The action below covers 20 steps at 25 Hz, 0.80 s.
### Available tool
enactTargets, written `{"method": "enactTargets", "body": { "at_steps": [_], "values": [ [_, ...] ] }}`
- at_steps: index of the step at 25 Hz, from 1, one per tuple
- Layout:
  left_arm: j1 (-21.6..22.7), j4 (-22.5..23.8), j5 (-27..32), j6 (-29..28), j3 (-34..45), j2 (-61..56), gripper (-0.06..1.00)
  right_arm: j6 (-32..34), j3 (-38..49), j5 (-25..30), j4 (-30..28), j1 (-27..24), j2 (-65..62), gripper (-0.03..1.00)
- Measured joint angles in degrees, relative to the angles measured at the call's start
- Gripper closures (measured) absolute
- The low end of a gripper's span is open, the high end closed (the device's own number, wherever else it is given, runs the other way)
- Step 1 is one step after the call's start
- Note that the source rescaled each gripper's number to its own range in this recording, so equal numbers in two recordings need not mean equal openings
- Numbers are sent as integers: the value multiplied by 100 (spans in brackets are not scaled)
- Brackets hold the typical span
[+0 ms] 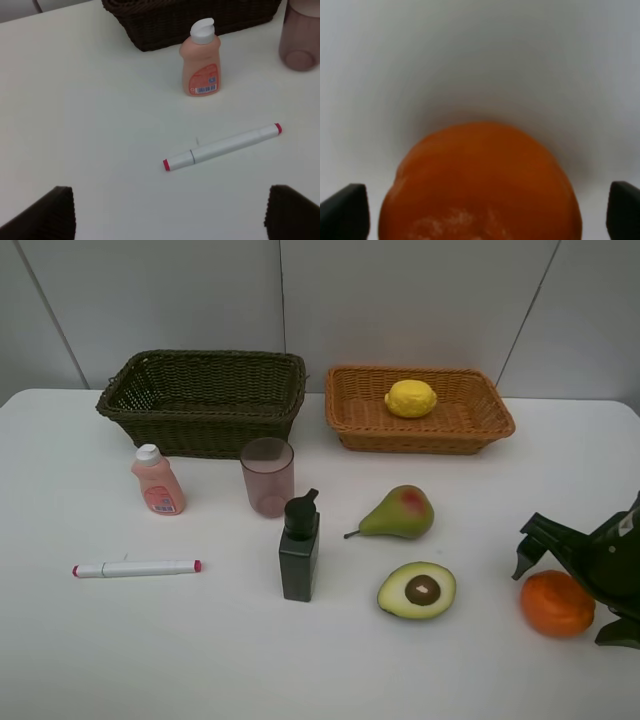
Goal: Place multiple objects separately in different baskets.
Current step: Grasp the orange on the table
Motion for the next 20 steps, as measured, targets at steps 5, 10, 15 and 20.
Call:
{"method": "enactTargets", "body": {
  "at_steps": [5,10,15,20],
  "values": [
    [0,0,0,0,0,0,-6,0,0,0,-3,0,0,5],
    [0,0,0,0,0,0,-6,0,0,-50,3,0,0,61],
    [0,0,0,0,0,0,-6,0,0,-55,8,0,0,61],
    [0,0,0,0,0,0,-6,0,0,-46,-3,0,0,61]
  ]
}}
